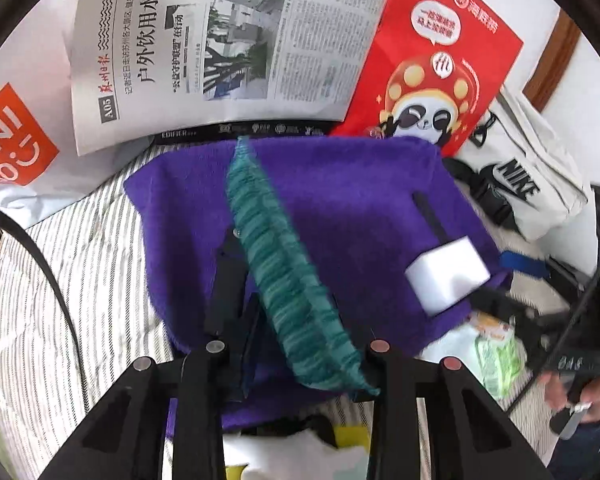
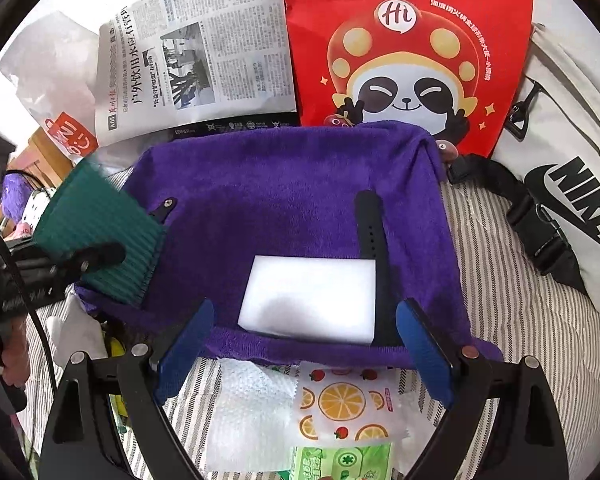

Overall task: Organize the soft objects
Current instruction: 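Lower the sponge onto the towel and open the right gripper while the left gripper lays the striped cloth down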

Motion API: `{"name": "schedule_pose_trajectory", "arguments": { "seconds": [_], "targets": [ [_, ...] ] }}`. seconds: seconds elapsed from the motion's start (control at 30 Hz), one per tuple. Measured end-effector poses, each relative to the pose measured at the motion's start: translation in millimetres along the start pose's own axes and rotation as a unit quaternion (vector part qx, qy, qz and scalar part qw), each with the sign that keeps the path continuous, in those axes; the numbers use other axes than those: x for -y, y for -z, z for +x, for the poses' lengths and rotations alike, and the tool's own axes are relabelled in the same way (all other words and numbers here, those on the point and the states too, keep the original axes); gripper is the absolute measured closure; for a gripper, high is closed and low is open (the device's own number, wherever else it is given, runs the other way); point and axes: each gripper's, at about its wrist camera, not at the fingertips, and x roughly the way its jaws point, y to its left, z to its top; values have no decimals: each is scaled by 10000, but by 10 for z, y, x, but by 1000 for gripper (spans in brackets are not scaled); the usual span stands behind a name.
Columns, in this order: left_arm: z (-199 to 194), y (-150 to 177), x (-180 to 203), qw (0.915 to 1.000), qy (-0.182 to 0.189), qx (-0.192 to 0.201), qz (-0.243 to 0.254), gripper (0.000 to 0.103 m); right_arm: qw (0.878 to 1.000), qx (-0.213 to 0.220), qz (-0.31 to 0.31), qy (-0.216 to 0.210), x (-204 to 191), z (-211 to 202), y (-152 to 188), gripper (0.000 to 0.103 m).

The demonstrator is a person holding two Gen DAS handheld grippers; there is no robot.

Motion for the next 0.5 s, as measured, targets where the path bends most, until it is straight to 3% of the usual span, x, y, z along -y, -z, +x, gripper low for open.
{"name": "schedule_pose_trajectory", "arguments": {
  "seconds": [0.2,0.33,0.5],
  "targets": [
    [-52,-66,46,9998,160,133,3,84,10000,39,-36,45,33,-79,15,11],
    [-84,-98,114,9991,387,175,13,84,9999,57,65,66,108,-98,15,11],
    [24,-179,50,9941,1005,121,-398,84,9999,7,134,107,180,-75,40,11]
  ]
}}
